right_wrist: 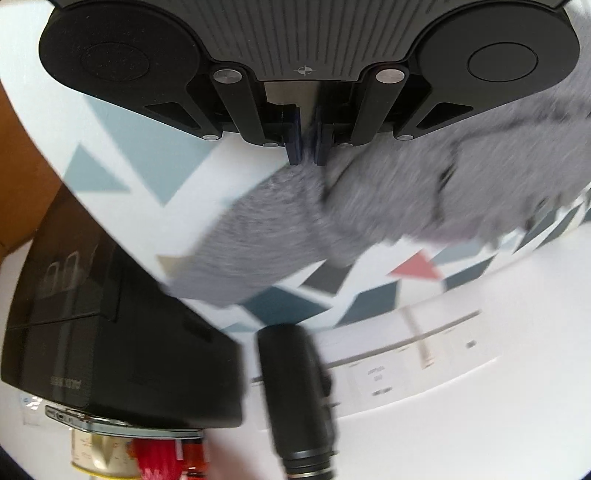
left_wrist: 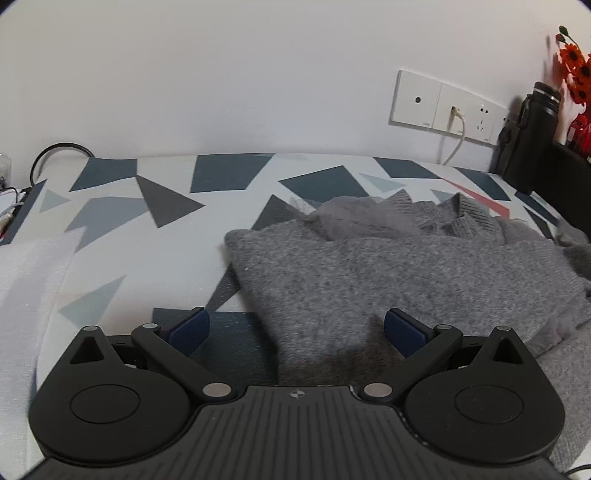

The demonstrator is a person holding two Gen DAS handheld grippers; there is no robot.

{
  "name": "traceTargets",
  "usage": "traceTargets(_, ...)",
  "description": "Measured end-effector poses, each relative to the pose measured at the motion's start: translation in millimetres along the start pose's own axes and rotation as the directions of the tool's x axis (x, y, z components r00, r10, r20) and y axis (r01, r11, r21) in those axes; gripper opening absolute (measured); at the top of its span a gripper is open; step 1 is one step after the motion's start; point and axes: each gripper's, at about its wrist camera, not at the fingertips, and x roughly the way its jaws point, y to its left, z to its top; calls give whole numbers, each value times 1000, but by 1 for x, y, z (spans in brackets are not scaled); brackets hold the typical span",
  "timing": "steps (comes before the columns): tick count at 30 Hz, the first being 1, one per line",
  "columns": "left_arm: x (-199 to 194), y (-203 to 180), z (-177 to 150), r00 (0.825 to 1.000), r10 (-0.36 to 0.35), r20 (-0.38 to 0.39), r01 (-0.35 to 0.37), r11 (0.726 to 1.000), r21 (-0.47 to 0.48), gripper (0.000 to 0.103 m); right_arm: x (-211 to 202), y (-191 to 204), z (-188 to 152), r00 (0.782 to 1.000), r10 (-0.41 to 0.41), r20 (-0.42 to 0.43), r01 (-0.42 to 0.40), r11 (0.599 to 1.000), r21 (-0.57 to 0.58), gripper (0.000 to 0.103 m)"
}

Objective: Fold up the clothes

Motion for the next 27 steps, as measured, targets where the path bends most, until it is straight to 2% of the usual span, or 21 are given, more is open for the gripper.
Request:
traceTargets(1, 0, 0, 0, 1000, -1, -2, 1, 1000, 0, 103, -5, 0, 1, 1000, -4, 9, 4, 1000, -2, 15)
traceTargets(3, 0, -1, 0, 1000, -2, -3, 2, 1000, 6, 103, -5, -9, 9, 998, -46, 43, 44, 998, 43, 42)
traceTargets(4, 1, -1, 0, 1000, -3, -3, 3, 1000, 9, 103, -4, -15, 15, 996, -71, 61, 66, 995, 70, 45)
traceTargets(9, 2, 0, 1, 1000, -13, -11, 13, 1000, 3, 103, 25, -35, 31, 996, -87, 14, 82, 975, 207, 47)
traceTargets(10, 3, 1, 1, 1000, -14, -16, 14, 1000, -1, 103, 29, -33, 33, 995, -95, 13, 91, 975, 203, 48)
traceTargets(15, 7, -2, 1, 999, -1, -46, 2, 1000, 7, 103, 43, -4, 34, 984, -175, 17, 174, 983, 65, 62)
traceTargets(17, 8, -5, 1, 999, 10, -50, -9, 1000, 22, 103, 46, 8, 31, 978, -210, 17, 210, 978, -14, 63)
traceTargets(19, 8, -6, 0, 999, 14, -49, -13, 1000, 24, 103, 48, 11, 32, 978, -208, 12, 209, 978, -18, 64)
traceTargets(20, 8, -6, 0, 999, 14, -49, -13, 1000, 23, 103, 48, 11, 33, 978, -208, 9, 208, 978, -19, 64)
traceTargets(22, 8, -6, 0, 999, 14, -48, -13, 1000, 22, 103, 46, 13, 33, 981, -196, 17, 196, 980, -19, 56)
traceTargets(23, 8, -6, 0, 999, 14, -48, -13, 1000, 22, 103, 42, 15, 33, 983, -182, 29, 183, 983, -15, 44)
traceTargets(24, 8, -6, 0, 999, 14, -48, -13, 1000, 21, 103, 39, 17, 33, 985, -169, 42, 170, 985, -12, 23)
traceTargets(25, 8, -6, 0, 999, 15, -47, -14, 1000, 21, 103, 35, 19, 33, 986, -156, 55, 157, 988, -8, 12)
traceTargets(27, 7, -7, 0, 999, 15, -47, -14, 1000, 22, 103, 28, 23, 32, 988, -130, 80, 130, 991, -2, 8)
